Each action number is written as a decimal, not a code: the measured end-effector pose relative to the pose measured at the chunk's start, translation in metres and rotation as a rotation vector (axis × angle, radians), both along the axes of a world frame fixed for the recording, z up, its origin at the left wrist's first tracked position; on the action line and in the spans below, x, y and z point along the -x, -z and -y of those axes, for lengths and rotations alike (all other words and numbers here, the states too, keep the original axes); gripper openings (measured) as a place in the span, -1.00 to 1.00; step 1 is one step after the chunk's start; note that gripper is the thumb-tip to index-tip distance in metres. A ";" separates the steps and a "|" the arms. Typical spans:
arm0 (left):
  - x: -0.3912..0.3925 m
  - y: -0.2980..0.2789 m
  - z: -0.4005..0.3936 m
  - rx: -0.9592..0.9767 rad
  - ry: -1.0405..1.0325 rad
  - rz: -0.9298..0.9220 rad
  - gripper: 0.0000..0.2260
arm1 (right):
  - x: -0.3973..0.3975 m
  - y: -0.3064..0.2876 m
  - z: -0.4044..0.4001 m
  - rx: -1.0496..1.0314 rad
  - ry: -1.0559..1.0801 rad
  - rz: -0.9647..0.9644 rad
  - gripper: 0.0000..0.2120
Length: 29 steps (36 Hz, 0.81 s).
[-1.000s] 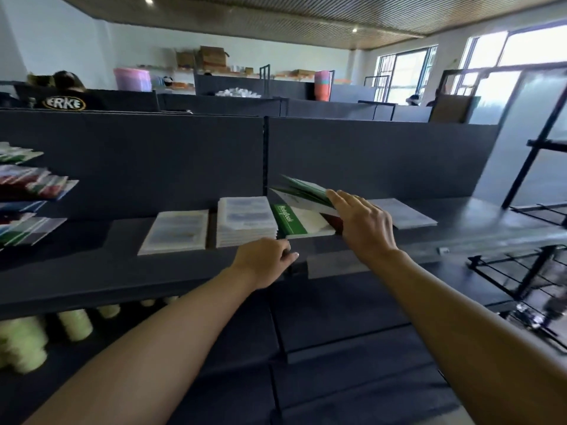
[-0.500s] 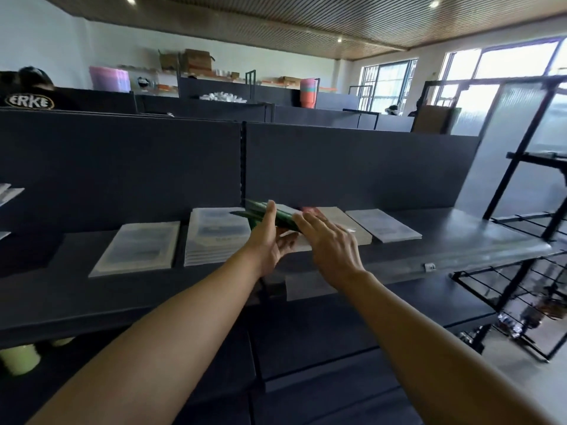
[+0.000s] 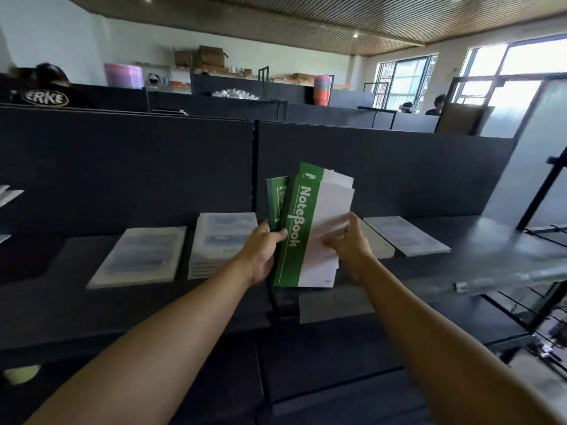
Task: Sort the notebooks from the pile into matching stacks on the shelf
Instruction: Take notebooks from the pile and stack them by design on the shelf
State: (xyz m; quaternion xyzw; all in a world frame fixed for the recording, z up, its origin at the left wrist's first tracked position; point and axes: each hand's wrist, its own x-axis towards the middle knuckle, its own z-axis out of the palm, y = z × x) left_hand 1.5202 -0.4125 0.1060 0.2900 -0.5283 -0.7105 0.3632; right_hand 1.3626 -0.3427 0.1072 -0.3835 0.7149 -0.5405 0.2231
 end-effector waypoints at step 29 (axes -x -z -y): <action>0.040 0.023 0.010 0.973 -0.155 1.170 -0.56 | 0.031 0.024 0.047 -0.295 0.034 -0.005 -0.73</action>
